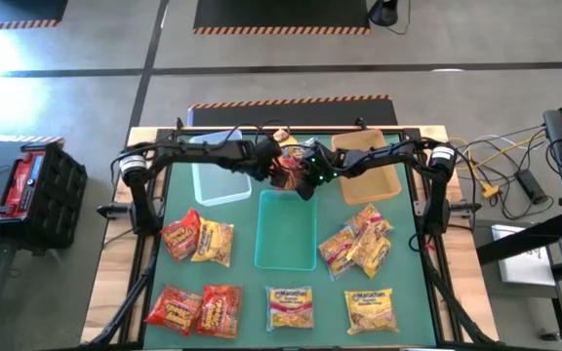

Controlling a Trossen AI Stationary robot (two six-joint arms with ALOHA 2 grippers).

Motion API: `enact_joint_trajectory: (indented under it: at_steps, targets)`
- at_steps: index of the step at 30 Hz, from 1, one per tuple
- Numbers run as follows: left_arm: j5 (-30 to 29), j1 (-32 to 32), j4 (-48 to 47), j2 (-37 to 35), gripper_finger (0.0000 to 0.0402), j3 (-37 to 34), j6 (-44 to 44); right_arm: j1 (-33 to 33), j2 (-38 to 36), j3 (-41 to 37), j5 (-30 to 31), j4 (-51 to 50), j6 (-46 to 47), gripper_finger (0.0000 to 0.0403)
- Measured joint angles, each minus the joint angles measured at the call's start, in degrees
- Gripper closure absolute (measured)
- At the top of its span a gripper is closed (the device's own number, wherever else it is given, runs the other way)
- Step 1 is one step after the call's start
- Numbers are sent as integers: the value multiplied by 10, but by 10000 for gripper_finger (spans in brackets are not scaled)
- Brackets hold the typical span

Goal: Sort Maruchan noodles
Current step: Put the orange noodle pack into the transparent bin

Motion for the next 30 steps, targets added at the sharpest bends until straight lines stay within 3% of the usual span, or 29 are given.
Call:
enact_joint_trajectory:
  at_steps: [20, 30]
  targets:
    - [-10, -1, 92, 1, 149, -10, -44, 0, 0, -1, 1, 1, 0, 335]
    - [-17, -3, 115, 1, 219, -42, -91, 0, -18, -2, -22, 20, 1, 335]
